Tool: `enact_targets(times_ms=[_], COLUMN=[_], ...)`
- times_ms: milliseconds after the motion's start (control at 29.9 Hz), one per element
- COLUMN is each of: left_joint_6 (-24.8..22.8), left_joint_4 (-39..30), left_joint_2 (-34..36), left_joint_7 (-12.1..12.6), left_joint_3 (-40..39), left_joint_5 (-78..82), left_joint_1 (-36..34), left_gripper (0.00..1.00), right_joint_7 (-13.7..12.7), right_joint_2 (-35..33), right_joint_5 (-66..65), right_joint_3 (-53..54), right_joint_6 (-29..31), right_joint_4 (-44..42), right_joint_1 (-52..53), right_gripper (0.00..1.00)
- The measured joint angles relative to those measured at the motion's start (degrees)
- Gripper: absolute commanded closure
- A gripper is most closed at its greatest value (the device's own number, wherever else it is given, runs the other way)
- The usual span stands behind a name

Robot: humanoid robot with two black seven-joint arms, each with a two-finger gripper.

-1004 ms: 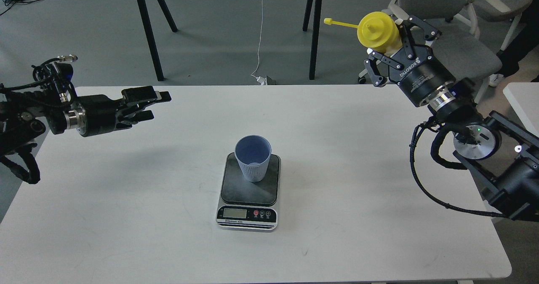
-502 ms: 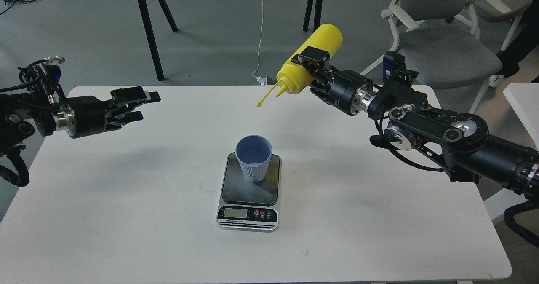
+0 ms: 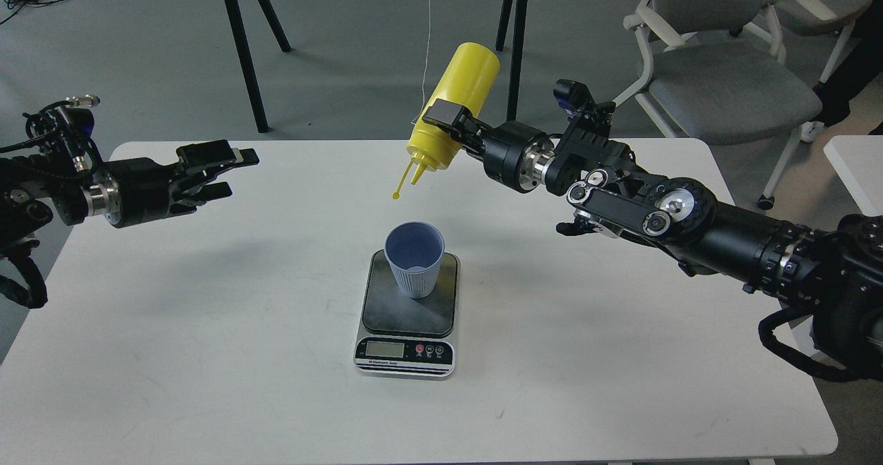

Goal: Pour seasoning into cup on scale with both arms

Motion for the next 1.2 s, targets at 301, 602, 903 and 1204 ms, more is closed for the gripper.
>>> enact_targets(times_ms=[301,602,903,1204], left_joint_6=[0.0,0.0,0.0,0.0], left_joint_4=[0.0,0.0,0.0,0.0], left_joint_2=[-0.1,-0.1,-0.4,-0.5], left_joint_7=[0.0,0.0,0.0,0.0], left_joint_3=[-0.2,-0.2,-0.1,-0.2], left_joint_5=[0.0,0.0,0.0,0.0], left_joint_1=[0.0,0.0,0.0,0.0], left_gripper=[0.01,0.01,0.01,0.01], right_joint_7=[-0.1,-0.1,-0.2,0.4], right_joint_2=[3.3,3.8,3.9,4.3], right_joint_5=[-0.1,-1.1,-1.8,-2.2], right_joint_3=[-5.7,-7.1,-9.4,-7.0], right_joint_6=[0.2,0.4,0.5,-0.4], right_joint_4=[-1.7,-1.9,-2.5,-3.9], right_joint_1=[2.7,2.9,2.9,2.7], right_gripper=[0.98,0.98,0.98,0.98])
